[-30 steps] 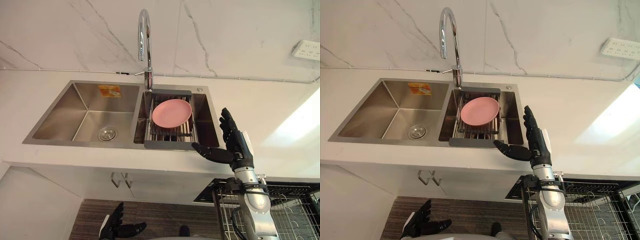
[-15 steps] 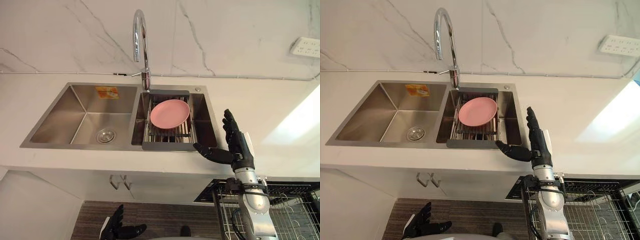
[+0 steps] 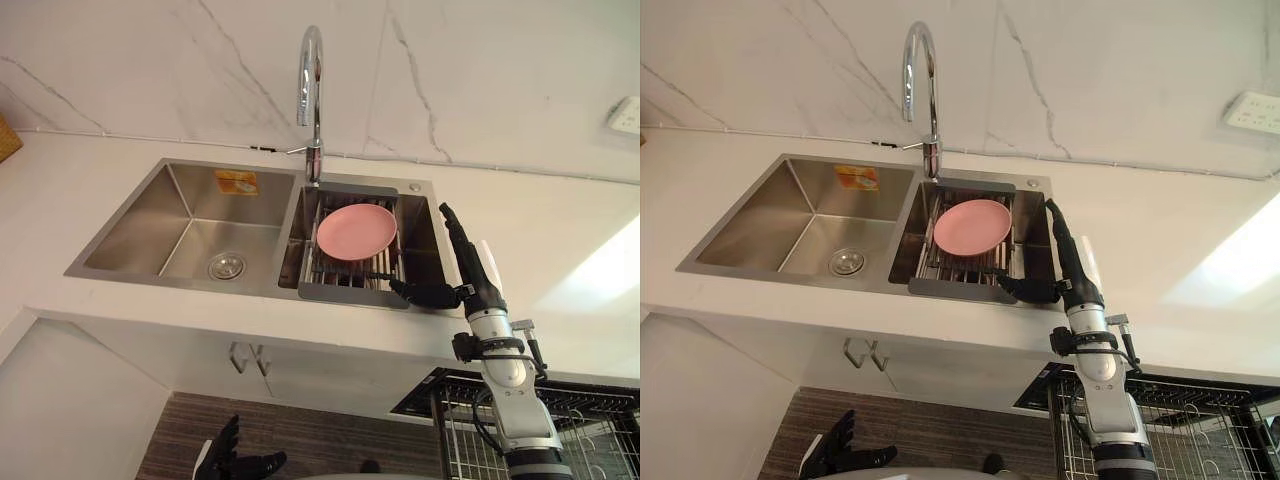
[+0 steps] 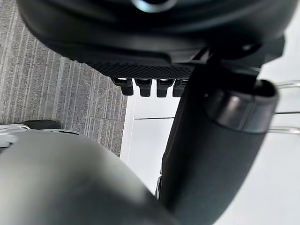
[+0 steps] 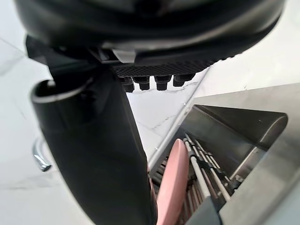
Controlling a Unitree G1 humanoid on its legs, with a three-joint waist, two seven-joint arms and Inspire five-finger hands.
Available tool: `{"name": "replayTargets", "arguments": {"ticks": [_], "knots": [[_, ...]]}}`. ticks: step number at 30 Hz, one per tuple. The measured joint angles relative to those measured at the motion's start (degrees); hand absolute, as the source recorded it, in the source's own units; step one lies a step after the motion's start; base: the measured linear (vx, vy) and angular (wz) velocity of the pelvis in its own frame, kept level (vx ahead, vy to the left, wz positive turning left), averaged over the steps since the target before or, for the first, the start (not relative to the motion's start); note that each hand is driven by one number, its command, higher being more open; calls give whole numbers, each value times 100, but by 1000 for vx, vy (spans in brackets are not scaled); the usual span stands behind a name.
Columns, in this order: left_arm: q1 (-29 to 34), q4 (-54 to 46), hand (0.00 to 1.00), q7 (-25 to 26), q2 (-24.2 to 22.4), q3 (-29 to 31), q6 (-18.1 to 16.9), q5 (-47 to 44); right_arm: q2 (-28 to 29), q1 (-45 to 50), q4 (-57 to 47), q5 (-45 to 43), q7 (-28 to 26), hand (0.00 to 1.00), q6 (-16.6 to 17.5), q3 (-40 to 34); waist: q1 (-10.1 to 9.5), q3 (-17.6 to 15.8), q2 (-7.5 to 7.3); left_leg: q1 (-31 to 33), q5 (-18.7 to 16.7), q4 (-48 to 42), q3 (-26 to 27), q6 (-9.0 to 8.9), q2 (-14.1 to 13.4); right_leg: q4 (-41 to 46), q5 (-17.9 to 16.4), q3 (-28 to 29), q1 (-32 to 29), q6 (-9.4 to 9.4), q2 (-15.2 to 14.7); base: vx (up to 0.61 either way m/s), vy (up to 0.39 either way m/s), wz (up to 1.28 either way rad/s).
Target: Walk over to the sink, pick up the cup, carry it to the dishwasher, place the cup inside the dishwasher, then close the dishwasher door
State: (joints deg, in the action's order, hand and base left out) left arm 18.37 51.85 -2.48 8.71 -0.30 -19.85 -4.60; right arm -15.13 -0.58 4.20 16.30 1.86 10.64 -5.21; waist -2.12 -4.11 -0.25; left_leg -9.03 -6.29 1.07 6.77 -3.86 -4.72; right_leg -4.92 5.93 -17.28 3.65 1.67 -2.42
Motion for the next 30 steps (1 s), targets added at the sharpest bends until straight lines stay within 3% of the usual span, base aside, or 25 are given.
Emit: {"name": "replayTargets", "arguments": {"ticks": [8,19,30], "knots": [[107,-7,100,-7,7,111,27,7,-283,-715,537,679,147,100,-351,53,-59,-50,-99,3,59,39,-120,-40,22,0,1,-121,38,2,-35,-15,7,8],[172,-216,100,-42,14,225,62,9,-499,-1475,1349,1361,214,100,-496,258,-193,-131,-227,5,219,196,-248,36,106,1,2,-256,44,6,-112,-18,11,6],[173,-369,100,-44,8,226,78,7,-570,-2045,2154,2025,459,100,-715,573,-322,-247,-244,34,253,247,-347,42,160,3,11,-339,38,42,-178,3,19,5]]}}
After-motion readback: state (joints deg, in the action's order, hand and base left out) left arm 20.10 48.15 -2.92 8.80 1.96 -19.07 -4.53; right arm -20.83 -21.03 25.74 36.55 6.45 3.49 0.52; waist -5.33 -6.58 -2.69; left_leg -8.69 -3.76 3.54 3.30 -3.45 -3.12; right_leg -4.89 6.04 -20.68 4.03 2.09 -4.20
